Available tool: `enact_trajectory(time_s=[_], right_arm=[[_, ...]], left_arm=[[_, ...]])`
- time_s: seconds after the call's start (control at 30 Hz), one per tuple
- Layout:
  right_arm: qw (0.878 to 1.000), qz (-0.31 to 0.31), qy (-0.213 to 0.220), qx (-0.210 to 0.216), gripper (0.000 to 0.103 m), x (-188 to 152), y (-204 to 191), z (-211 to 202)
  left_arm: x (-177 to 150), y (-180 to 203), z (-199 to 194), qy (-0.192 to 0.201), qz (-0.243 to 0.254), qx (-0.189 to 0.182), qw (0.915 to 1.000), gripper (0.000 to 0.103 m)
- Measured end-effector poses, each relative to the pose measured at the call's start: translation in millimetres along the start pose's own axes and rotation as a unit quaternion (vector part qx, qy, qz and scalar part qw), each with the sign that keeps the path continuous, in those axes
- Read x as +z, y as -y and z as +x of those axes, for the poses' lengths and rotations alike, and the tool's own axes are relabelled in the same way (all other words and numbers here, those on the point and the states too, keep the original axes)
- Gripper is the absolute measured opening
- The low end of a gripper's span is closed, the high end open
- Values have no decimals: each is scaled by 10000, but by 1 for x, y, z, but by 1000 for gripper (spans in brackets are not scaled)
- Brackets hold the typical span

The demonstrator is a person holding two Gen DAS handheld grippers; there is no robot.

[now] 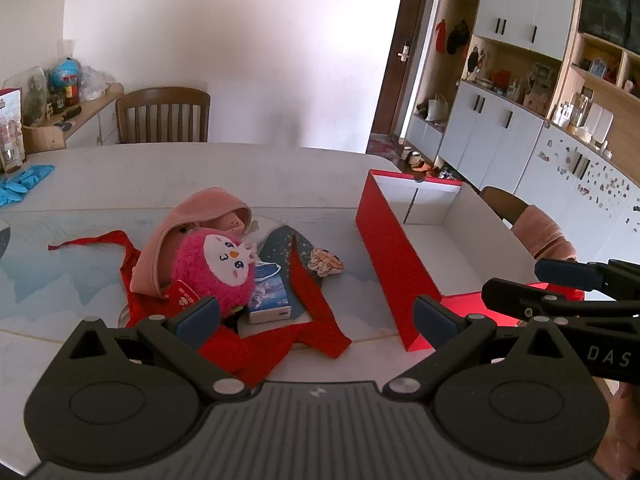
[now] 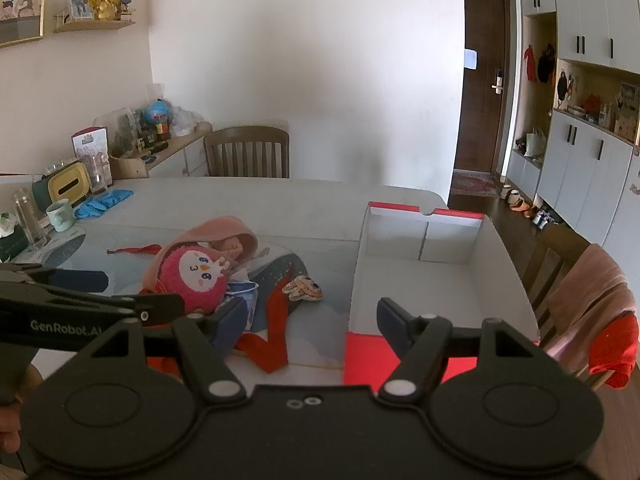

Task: Organize objects
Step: 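Lower the left gripper onto the pink fluffy plush toy and close it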

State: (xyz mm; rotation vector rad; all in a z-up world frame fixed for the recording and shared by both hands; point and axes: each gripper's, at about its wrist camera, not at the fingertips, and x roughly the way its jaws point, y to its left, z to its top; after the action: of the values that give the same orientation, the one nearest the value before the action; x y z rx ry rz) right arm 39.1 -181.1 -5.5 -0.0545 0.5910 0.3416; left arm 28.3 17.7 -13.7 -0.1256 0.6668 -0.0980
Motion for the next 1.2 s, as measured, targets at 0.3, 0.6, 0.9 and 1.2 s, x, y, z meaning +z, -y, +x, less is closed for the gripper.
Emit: enact_trajectory(time_s=[0.3, 0.6, 0.9, 1.2], right_arm=[[10000, -1, -44, -39, 71, 9, -10, 15], [9994, 115, -165, -293, 71, 22, -19, 44], [9938, 603, -394, -848, 71, 34, -6, 71], [9849, 962, -521, -1342, 71, 40, 28, 82]], left_arm=[[11, -18, 13, -68, 18, -94, 9999, 103], [25, -51, 50, -307, 176, 28, 9994, 103], [35, -74, 101, -376, 804, 69, 9960, 102], [34, -84, 141, -622, 996, 162, 9929, 102]])
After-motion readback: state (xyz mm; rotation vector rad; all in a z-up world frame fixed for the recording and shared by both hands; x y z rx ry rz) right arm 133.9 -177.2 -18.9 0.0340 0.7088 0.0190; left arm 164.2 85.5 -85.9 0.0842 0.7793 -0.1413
